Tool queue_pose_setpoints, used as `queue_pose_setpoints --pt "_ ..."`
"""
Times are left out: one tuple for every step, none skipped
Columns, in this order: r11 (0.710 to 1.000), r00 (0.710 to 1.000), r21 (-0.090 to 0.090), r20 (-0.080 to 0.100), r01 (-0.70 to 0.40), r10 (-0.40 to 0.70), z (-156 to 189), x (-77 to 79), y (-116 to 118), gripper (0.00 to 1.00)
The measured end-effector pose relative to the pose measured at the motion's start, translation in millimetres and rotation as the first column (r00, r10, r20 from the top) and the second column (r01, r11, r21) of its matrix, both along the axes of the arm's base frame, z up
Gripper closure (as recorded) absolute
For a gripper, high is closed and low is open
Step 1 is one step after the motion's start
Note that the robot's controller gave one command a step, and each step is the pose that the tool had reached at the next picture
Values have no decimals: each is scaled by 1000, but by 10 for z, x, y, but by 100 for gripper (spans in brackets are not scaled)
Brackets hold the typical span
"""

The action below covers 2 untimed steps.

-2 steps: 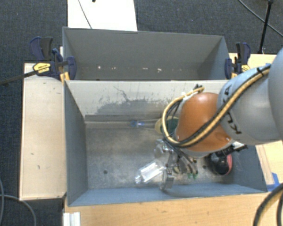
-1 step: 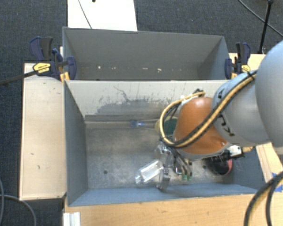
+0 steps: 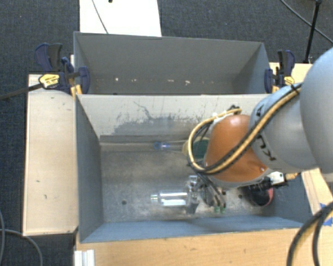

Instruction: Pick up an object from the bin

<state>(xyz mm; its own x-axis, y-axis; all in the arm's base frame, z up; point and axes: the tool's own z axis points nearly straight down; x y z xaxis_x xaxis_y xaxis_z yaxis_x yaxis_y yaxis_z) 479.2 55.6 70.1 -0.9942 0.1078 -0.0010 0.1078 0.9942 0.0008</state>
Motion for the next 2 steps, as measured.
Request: queue_pose_setpoints --pt "1000 1000 1 6 -22 22 175 358 173 100" --pt "1000 1000 2 10 -27 27 1388 438 421 100"
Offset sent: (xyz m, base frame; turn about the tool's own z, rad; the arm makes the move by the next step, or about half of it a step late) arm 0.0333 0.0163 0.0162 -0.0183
